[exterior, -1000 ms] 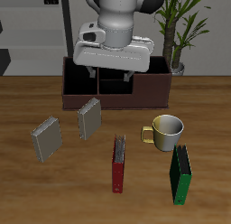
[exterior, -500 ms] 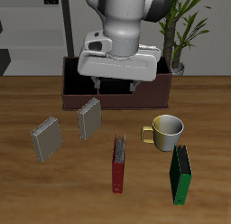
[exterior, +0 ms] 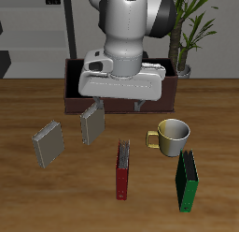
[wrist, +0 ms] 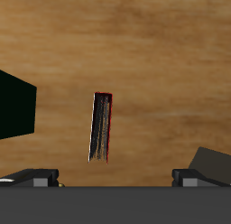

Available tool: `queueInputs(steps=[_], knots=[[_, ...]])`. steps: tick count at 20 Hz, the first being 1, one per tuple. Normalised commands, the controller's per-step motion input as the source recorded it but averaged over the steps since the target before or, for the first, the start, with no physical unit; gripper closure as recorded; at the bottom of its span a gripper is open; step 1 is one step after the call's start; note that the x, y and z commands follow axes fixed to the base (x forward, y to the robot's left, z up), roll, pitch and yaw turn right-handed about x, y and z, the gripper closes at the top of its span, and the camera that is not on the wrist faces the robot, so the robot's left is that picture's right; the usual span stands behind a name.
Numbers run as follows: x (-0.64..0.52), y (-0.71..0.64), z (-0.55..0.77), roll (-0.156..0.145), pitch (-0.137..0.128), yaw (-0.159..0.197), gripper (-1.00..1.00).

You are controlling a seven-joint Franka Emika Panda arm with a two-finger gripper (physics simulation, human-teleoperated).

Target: Place the red book into the back desk caddy's right compartment

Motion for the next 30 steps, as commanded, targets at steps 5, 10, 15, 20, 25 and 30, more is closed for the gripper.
queueInputs(steps=[5, 10, 15, 20, 25, 30], knots=[[0.09, 0.14, -0.21, 0.043, 0.002, 0.004, -1.0], [0.07, 0.06, -0.17, 0.035, -0.006, 0.028, -1.0], [0.04, -0.01, -0.1, 0.006, -0.005, 0.004, -1.0], [0.07, -0.07, -0.19, -0.01, 0.006, -0.009, -1.0], [0.06, 0.06, -0.35, 0.002, 0.014, -0.01, -1.0], [0.06, 0.02, -0.36, -0.002, 0.037, -0.004, -1.0]])
